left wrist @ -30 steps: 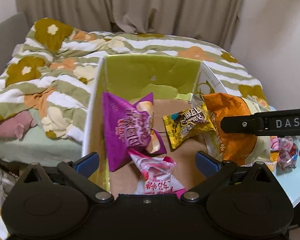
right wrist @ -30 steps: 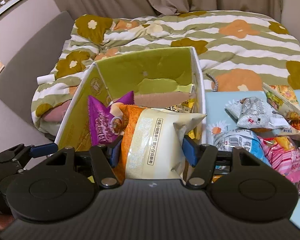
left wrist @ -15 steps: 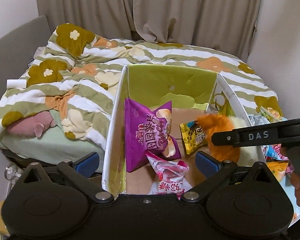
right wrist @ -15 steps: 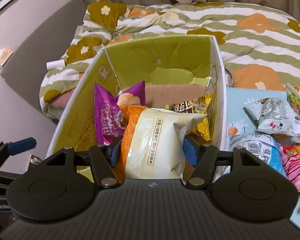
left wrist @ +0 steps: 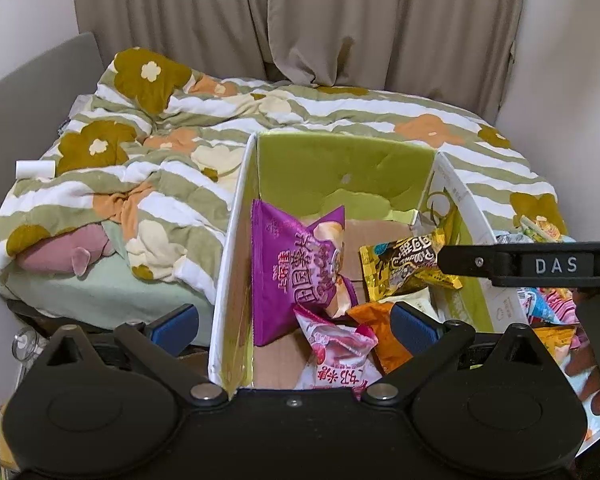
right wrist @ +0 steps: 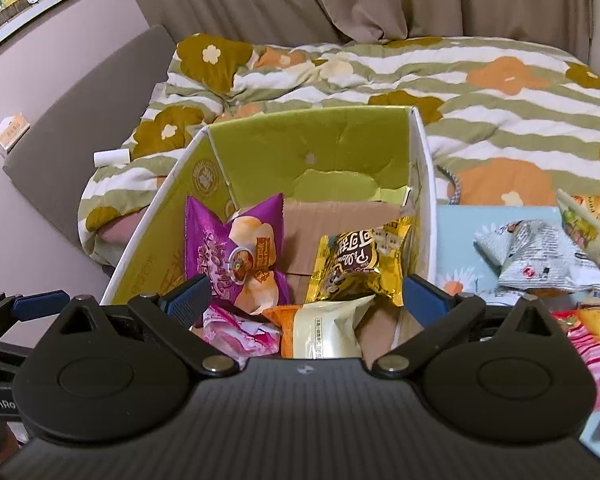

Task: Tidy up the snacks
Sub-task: 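Move both tools back from the box to the snack pile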

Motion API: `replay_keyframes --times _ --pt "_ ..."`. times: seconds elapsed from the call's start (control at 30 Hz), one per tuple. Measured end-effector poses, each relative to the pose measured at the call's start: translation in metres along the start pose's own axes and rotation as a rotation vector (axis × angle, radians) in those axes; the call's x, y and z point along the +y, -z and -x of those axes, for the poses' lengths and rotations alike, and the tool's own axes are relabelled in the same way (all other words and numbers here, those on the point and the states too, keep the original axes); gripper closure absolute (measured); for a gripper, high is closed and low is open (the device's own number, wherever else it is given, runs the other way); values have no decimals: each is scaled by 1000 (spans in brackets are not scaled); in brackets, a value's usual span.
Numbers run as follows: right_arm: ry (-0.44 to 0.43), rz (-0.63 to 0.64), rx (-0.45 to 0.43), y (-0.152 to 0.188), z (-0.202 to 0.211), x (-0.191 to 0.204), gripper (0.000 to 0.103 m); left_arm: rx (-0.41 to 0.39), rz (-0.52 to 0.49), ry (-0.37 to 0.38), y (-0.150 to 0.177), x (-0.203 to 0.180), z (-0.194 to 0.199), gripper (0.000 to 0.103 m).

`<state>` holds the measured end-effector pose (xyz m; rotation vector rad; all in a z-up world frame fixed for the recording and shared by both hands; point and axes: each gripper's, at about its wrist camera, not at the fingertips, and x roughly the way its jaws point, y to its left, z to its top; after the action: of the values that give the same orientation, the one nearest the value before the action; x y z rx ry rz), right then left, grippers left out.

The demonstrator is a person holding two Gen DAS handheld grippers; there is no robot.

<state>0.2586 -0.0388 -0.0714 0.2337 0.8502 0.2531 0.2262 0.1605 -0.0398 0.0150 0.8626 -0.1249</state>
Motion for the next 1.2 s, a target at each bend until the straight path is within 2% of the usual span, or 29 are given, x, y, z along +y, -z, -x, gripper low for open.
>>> replay_keyframes --times 0.33,0.6,0.87,1.2 --pt "19 -41 -50 -1 49 -2 0 -50 -49 56 -15 -14 26 0" --pt "122 -103 -123 10 104 -24 0 -102 -130 186 -18 -50 41 0" --pt "205 -136 -182 26 155 -81 0 -109 -151 235 -8 -106 51 0" --pt "241 -102 -150 44 179 -175 0 -73 -100 202 15 -198 43 0"
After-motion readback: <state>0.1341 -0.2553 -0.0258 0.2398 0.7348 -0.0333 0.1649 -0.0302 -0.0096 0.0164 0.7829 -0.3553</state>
